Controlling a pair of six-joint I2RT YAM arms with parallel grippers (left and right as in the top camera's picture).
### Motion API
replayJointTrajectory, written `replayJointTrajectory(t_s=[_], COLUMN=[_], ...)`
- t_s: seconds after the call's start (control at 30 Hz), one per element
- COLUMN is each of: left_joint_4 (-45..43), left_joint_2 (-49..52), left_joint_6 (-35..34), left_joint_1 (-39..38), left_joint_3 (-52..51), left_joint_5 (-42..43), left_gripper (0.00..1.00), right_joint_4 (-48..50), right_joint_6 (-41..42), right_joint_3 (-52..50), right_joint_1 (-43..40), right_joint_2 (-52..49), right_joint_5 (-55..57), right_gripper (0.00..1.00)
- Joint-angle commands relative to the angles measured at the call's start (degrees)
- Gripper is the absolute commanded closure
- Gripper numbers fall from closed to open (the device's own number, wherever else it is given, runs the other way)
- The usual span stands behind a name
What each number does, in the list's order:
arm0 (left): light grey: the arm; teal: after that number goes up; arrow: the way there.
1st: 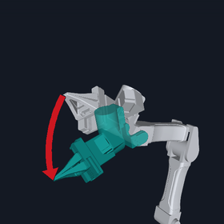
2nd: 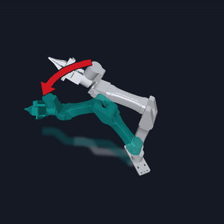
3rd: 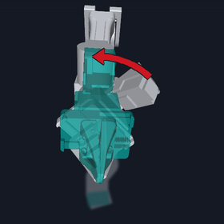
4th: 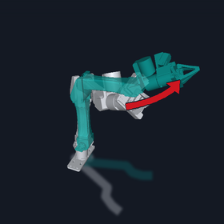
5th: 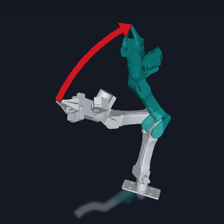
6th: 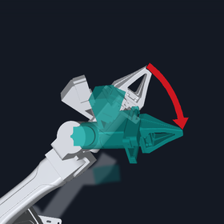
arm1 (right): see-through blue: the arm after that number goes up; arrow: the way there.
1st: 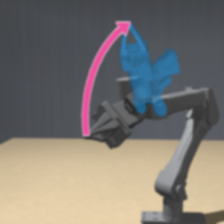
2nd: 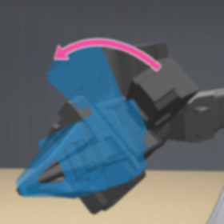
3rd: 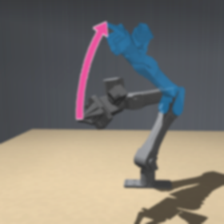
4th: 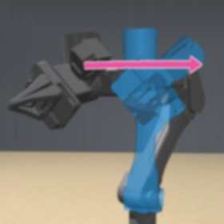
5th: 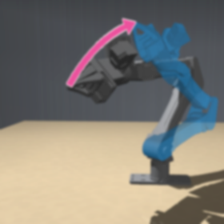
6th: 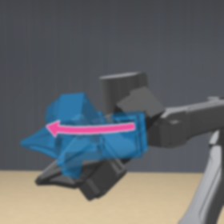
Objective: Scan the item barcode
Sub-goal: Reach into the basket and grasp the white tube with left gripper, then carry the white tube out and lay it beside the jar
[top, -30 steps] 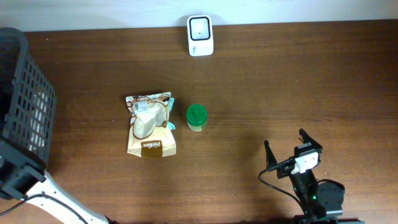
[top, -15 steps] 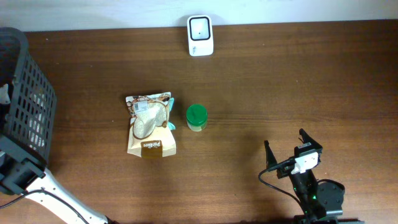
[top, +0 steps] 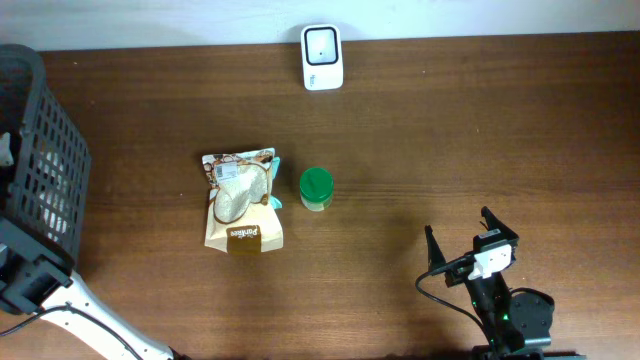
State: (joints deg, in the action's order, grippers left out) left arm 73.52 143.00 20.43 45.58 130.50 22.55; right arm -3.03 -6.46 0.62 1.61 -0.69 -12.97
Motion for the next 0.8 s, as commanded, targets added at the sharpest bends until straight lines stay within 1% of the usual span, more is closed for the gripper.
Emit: replayJointTrajectory(t_s=[0.0, 0.1, 0.17, 0.2, 0.33, 0.43, 0.57, 0.7, 0.77], left_joint_4=[3.23, 7.04, 9.05, 10.01, 12.09, 12.07, 12.31, 12.02, 11.85], left_joint_2=[0.11, -1.81, -3.52, -4.61, -9.44, -13.77, -19.37, -25.29, -28.11], left_joint_6=[-0.74, -1.97, -4.20, -5.90, -16.57, -20.94, -21.49, -26.10, -27.52], left_joint_1=[-0.04, 0.02, 0.02, 0.02, 0.02, -0.17, -0.59, -0.66, -1.27], left_joint_3=[1.05, 5.99, 10.03, 12.59, 23.54, 30.05, 36.48, 40.33, 42.42], left_joint_5=[-1.55, -1.53, -1.55, -1.55, -1.55, -1.55, -1.79, -1.49, 0.63], left_gripper=[0.95, 0.96, 0.96, 0.96, 0.96, 0.96, 0.98, 0.99, 0.99], right_joint_4=[-0.26, -0.24, -0.26, -0.26, -0.26, -0.24, -0.24, -0.26, -0.26], right_joint_6=[-0.11, -0.11, -0.11, -0.11, -0.11, -0.11, -0.11, -0.11, -0.11], right_joint_3=[-0.31, -0.31, -0.31, -0.31, -0.31, -0.31, -0.31, -0.31, -0.31], right_joint_1=[0.26, 0.26, 0.26, 0.26, 0.26, 0.26, 0.26, 0.26, 0.26], right_joint_2=[0.28, 0.28, 0.28, 0.28, 0.28, 0.28, 0.28, 0.28, 0.28], right_joint_5=[0.07, 0.07, 0.07, 0.07, 0.07, 0.07, 0.07, 0.07, 0.07], right_gripper=[0.02, 0.02, 0.02, 0.02, 0.02, 0.02, 0.02, 0.02, 0.02])
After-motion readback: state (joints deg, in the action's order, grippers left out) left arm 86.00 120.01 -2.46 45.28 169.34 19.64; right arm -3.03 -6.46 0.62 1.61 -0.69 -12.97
